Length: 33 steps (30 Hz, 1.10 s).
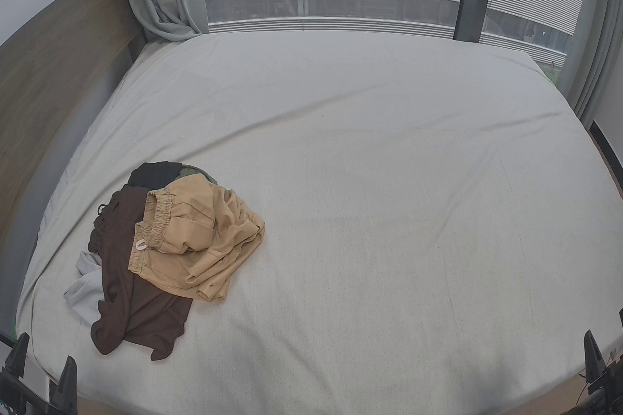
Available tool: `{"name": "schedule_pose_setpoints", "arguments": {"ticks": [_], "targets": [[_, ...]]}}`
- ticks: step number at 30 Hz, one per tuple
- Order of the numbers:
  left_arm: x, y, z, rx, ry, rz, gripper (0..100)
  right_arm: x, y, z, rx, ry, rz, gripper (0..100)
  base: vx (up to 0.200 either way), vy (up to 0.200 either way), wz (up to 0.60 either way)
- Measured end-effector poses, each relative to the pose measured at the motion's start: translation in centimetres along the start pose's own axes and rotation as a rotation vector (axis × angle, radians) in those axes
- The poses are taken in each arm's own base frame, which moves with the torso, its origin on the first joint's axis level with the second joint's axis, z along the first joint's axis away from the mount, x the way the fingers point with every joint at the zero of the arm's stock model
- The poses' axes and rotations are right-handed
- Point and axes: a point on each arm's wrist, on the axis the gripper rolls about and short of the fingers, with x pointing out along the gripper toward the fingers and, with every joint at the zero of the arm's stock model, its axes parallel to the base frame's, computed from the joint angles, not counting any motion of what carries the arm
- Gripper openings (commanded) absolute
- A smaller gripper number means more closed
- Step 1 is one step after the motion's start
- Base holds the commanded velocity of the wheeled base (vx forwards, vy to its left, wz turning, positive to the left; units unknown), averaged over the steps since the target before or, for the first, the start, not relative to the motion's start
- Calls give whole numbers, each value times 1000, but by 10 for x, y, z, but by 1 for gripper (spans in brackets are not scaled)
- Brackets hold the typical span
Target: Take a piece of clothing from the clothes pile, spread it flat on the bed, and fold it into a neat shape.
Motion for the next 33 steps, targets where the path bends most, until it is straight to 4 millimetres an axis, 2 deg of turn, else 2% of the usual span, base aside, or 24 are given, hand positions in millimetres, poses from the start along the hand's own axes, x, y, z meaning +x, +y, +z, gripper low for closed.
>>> {"name": "schedule_pose_setpoints", "arguments": {"ticks": [29, 33], "targets": [[0, 0, 0, 4, -4, 0, 100, 0, 0, 0, 1, -1, -5, 100, 0, 0, 0], [0, 0, 7, 3, -64, 11, 100, 0, 0, 0, 1, -1, -6, 100, 0, 0, 0]]}}
